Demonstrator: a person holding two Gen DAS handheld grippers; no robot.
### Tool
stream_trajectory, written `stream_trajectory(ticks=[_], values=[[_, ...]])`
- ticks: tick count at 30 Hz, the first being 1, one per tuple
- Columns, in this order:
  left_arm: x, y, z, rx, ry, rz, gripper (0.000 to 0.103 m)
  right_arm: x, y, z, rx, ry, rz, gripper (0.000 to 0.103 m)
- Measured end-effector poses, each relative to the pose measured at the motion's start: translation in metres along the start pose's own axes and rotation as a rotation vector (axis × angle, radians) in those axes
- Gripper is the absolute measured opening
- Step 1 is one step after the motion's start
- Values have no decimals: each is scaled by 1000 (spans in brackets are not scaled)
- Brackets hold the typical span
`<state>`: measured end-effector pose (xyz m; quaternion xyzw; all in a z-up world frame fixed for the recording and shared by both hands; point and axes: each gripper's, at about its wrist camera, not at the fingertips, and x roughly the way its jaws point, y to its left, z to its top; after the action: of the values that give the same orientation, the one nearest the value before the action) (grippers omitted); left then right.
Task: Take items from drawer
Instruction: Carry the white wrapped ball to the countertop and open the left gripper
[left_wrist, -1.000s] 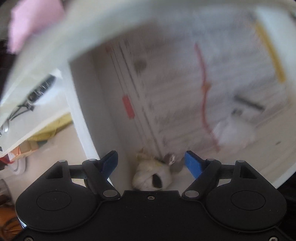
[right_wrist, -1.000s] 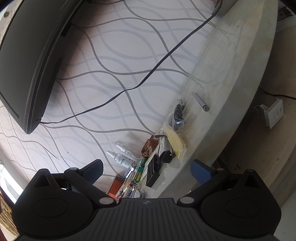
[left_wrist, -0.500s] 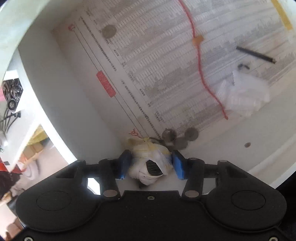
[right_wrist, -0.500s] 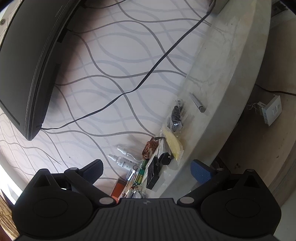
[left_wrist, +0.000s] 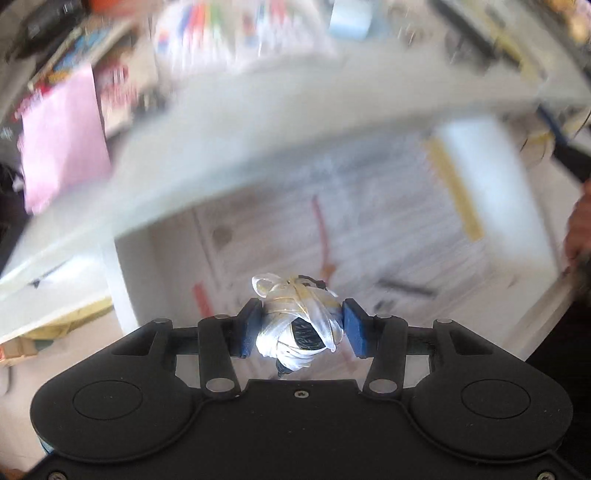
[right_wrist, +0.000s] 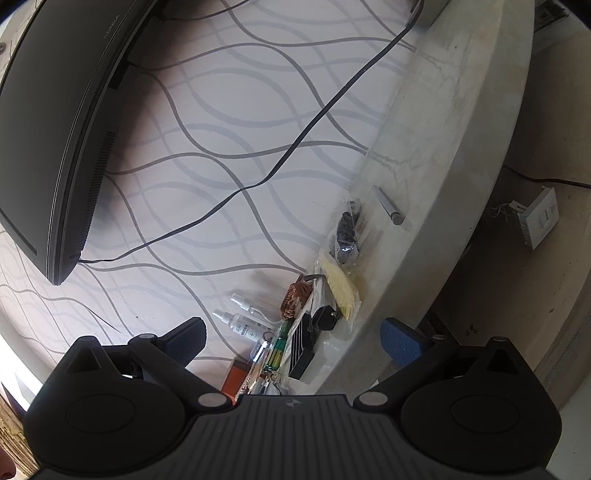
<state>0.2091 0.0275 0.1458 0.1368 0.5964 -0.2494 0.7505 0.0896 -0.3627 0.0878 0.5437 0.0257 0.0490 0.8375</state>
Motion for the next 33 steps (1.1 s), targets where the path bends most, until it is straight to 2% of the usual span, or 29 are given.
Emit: stream_trajectory(ticks=[3, 6, 13, 16, 26, 33], values=[[-23, 1, 12, -4, -105, 14, 47, -1, 0, 0, -5, -1, -3, 103], [-41, 8, 19, -56, -207, 45, 47, -1, 0, 0, -6, -1, -2, 103], [-84, 19, 43, -129, -383, 96, 47, -1, -1, 0, -4, 2, 3, 103], [-89, 24, 54, -154, -450, 97, 47, -1, -1, 0, -1, 1, 7, 103], [-100, 43, 94, -180, -628, 253, 47, -3, -1, -1, 0, -7, 11, 103], [-80, 71, 129, -219, -673, 275, 47, -4, 0, -1, -6, -11, 11, 103]])
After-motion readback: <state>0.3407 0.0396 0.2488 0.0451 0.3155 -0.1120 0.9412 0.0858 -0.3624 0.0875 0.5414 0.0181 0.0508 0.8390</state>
